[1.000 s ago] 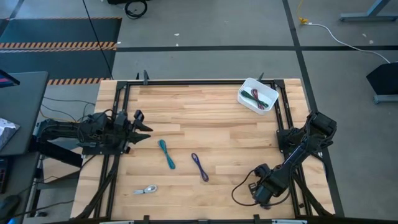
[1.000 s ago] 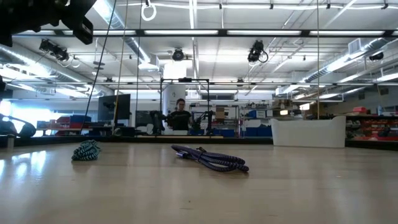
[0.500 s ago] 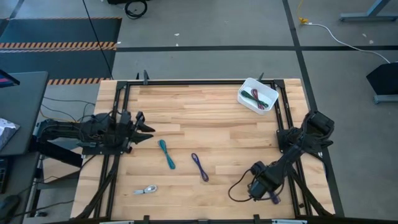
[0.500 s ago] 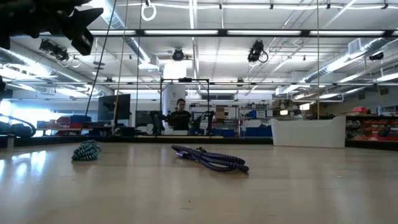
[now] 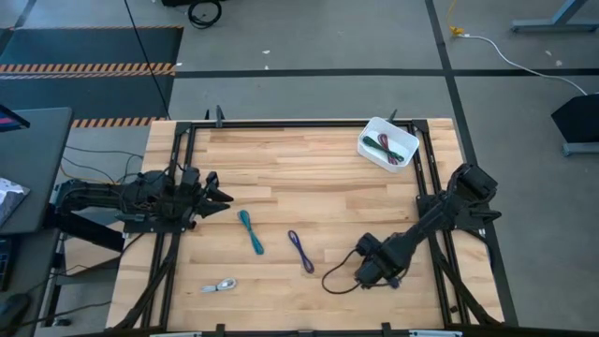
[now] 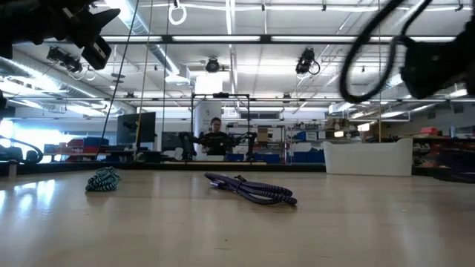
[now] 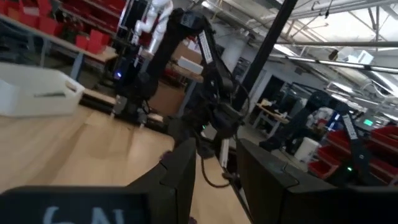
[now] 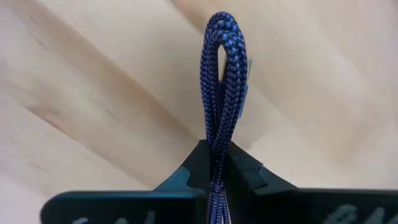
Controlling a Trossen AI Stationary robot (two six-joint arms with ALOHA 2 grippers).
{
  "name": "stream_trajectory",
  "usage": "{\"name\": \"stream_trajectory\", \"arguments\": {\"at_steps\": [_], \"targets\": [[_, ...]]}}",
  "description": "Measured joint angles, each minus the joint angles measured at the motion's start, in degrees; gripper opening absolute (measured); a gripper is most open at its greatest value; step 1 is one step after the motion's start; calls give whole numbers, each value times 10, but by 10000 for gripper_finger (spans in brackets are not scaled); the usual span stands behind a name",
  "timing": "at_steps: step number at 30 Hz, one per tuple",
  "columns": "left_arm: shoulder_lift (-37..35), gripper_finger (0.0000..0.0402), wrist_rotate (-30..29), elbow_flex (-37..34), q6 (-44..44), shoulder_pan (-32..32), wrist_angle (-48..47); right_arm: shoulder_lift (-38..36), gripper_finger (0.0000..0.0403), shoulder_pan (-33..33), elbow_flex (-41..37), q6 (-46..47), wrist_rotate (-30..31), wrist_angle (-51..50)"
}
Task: Pick and place USB-C Cables
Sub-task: Put the blue charger cable into the white bin
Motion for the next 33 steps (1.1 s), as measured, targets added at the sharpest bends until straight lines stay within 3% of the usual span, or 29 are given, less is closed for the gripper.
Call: {"name": "stream_trajectory", "arguments": {"at_steps": [14,29,33], "targets": [[0,126,9,0,-19,0,-32,-1,22,-130,44,-248,28,-19],[0,126,11,0,-21,0,-43,-2,21,-337,164,-476,183,-254],[0,126,11,0,-1,0,-51,-2,21,-399,179,-540,200,-276]]}}
